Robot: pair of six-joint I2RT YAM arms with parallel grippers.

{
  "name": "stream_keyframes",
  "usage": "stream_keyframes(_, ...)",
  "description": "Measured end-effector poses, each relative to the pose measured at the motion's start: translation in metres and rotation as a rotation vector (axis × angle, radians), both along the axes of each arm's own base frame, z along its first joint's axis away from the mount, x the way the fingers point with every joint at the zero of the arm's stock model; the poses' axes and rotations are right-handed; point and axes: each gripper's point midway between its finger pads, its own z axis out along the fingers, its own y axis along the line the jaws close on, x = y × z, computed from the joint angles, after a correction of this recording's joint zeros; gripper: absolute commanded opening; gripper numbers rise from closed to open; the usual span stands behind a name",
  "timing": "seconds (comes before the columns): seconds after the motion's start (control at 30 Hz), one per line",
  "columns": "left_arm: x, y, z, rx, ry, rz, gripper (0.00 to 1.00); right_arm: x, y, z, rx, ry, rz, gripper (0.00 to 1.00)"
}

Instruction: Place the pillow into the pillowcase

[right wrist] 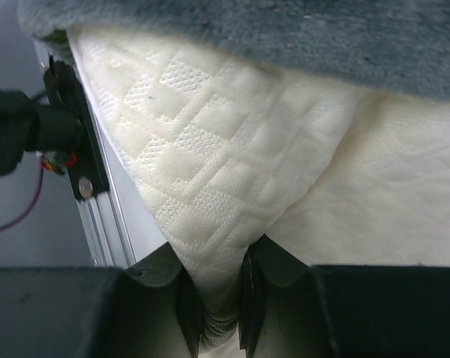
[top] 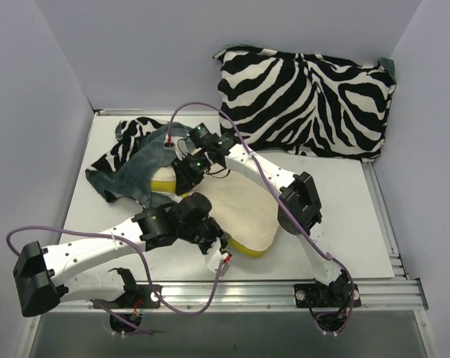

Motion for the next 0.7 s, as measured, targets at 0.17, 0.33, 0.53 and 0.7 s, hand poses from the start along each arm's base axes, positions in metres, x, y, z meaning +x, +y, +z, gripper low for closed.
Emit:
stream_keyframes(0.17, -0.065, -0.054, 0.045, -0.136, 0.152, -0.153, 0.00, 0.011, 0.019, -0.006, 0.045, 0.064, -0.044, 0.00)
stream_keyframes(0.33, -0.068, -0.047, 0.025, -0.066, 0.288, -0.060, 0.60, -0.010, 0.002, -0.065, -0.018, 0.232, -0.088, 0.00)
stream_keyframes(0.53, -0.050, 0.025, 0.049, -0.089, 0.114, 0.033, 0.96, -0.012, -0.029, -0.074, -0.008, 0.366, -0.141, 0.00)
stream_keyframes(0.7, -0.046, 0.083, 0.025, 0.110, 0.030, 0.039, 0.98, 0.015, -0.044, -0.030, 0.055, 0.285, -0.164, 0.00)
